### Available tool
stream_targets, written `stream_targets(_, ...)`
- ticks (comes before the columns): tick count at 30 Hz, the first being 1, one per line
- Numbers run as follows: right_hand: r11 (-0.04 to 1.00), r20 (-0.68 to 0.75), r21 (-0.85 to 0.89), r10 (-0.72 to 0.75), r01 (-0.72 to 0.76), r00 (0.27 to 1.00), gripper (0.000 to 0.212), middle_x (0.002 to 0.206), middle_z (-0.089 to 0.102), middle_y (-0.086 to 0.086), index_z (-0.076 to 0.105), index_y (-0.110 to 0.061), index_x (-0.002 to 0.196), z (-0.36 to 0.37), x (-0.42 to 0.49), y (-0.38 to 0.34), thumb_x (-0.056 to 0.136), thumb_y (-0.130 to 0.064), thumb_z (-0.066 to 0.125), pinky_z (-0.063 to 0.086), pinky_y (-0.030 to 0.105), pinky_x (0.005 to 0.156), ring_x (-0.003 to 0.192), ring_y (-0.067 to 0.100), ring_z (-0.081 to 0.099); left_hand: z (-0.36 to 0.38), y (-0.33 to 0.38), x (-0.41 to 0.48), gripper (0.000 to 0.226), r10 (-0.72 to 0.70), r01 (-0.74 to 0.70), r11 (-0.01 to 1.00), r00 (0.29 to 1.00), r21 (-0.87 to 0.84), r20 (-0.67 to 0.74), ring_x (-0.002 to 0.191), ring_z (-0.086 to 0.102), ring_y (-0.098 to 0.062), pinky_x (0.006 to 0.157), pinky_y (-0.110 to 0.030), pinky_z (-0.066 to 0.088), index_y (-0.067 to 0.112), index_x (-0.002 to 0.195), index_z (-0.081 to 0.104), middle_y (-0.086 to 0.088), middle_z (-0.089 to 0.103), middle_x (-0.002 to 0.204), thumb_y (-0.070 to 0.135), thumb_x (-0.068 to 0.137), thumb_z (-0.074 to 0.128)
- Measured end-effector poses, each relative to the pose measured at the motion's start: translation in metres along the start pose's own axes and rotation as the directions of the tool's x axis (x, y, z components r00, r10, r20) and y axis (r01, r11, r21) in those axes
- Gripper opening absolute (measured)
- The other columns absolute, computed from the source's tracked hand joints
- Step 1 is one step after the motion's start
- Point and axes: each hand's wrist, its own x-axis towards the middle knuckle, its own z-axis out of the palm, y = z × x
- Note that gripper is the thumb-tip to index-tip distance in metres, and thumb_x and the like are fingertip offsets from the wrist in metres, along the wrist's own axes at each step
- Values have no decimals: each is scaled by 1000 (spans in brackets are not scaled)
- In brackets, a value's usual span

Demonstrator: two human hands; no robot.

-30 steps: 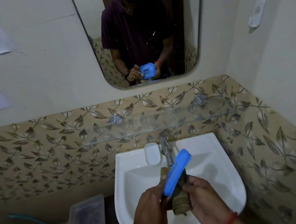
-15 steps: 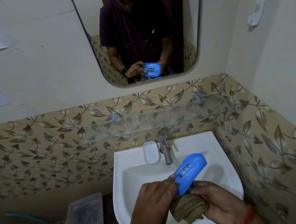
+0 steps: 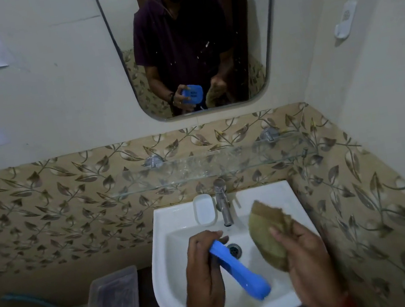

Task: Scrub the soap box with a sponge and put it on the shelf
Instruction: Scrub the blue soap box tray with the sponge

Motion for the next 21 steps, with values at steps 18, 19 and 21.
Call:
stream_targets(18, 679, 148, -608, -412, 411, 899, 54, 135, 56, -20, 60, -33, 126, 43, -22, 36, 91, 9, 55, 41, 29, 109, 132, -2, 43, 16, 31, 19, 57, -630, 626, -8, 603, -780, 490, 111, 66, -34, 96, -43, 55, 4, 125, 68, -20, 67, 125, 41, 81, 67)
stream_targets(19, 647, 171, -637, -410, 418, 896, 54, 136, 54, -19, 59, -29, 128, 42, -19, 33, 91, 9, 55, 40, 30, 111, 133, -2, 41, 15, 33, 18, 63, -604, 628, -12, 616, -778, 506, 122, 60, -35, 106, -44, 47, 4, 132, 63, -21, 62, 134, 45, 84, 65)
stream_targets(21, 575, 251, -682, -396, 452, 883, 56, 138, 51, -18, 58, -27, 129, 42, -17, 27, 89, 12, 53, 36, 28, 113, 134, -4, 38, 17, 36, 21, 67, -615, 616, -55, 599, -786, 512, 124, 58, -36, 109, -45, 44, 3, 138, 57, -22, 61, 133, 46, 88, 64)
